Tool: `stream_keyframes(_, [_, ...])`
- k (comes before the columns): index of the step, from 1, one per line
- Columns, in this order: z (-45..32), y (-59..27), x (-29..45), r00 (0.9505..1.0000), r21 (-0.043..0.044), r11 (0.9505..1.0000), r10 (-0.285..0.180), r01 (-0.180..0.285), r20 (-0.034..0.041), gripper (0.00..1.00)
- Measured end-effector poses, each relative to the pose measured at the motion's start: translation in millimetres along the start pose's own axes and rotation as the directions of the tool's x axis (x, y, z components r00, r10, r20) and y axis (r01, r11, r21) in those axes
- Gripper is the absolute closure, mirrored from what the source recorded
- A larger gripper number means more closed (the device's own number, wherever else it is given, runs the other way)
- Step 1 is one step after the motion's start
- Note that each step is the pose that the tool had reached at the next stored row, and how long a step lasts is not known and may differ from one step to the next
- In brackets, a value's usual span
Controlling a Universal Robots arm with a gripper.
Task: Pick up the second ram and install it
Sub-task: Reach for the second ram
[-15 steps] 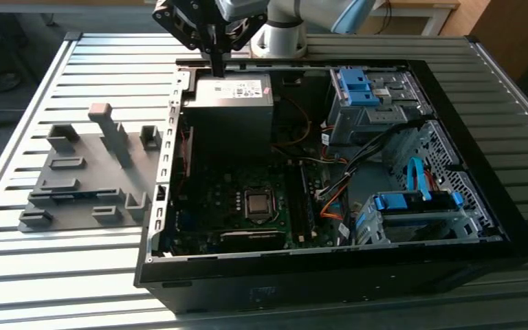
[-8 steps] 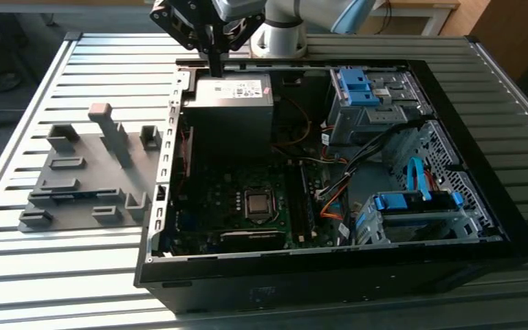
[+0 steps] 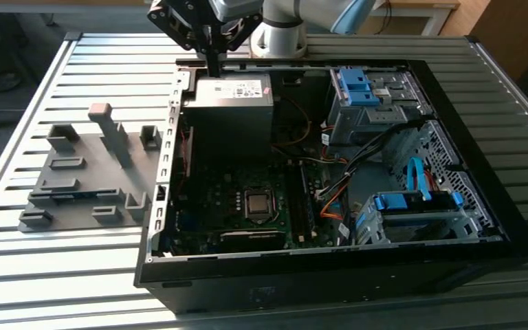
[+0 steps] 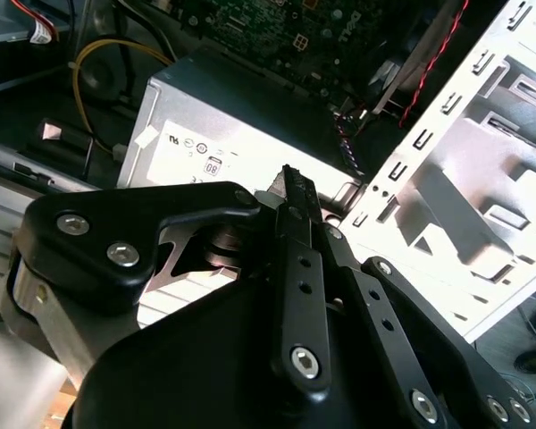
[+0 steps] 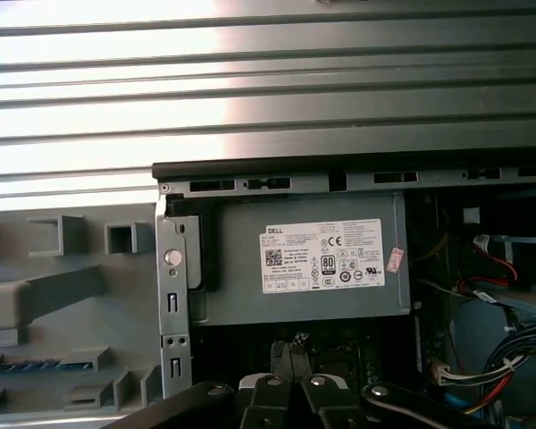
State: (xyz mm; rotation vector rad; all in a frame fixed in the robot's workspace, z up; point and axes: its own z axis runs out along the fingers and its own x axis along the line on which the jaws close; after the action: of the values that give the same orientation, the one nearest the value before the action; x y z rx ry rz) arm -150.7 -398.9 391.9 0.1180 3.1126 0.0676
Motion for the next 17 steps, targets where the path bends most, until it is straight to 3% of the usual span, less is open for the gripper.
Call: stream_keyframes(17, [0.3,-0.4,5.6,1.0000,0.0000,1.0000,0.000,0.000,-0.0002,0.89])
